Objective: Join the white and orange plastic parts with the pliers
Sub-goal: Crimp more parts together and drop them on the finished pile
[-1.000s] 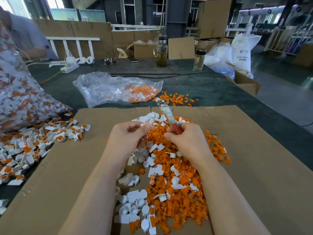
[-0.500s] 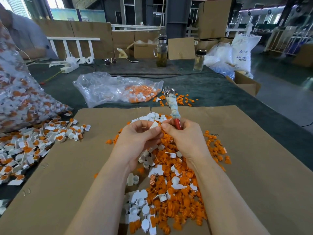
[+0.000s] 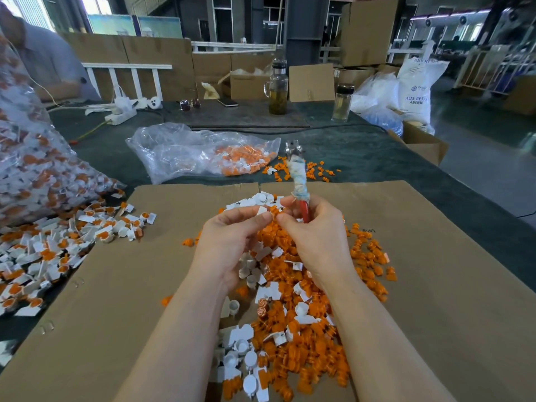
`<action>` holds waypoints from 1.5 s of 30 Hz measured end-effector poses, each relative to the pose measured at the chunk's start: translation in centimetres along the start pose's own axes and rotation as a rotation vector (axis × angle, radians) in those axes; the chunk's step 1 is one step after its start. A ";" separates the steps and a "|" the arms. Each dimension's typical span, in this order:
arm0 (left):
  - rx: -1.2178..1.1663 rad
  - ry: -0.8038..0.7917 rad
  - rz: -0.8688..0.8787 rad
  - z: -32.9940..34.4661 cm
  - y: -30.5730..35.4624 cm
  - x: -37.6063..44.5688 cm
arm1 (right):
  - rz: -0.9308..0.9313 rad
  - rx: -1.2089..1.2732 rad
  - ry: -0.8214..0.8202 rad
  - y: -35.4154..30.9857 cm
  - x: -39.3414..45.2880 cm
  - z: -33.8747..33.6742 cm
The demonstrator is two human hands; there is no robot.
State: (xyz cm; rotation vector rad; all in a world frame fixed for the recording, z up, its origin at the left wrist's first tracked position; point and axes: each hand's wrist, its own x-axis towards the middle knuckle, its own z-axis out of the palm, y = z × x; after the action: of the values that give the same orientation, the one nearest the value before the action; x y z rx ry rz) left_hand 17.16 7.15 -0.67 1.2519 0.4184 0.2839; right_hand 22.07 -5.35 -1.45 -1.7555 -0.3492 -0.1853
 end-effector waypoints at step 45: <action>0.339 0.125 0.350 0.6 -0.3 -0.1 | -0.011 -0.100 0.001 -0.3 0.2 -0.3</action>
State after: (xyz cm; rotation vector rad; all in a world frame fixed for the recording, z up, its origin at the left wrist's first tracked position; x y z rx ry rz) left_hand 17.29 6.53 -0.81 1.6477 0.3618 0.6104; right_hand 22.17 -5.62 -1.08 -1.8527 -0.3538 -0.2146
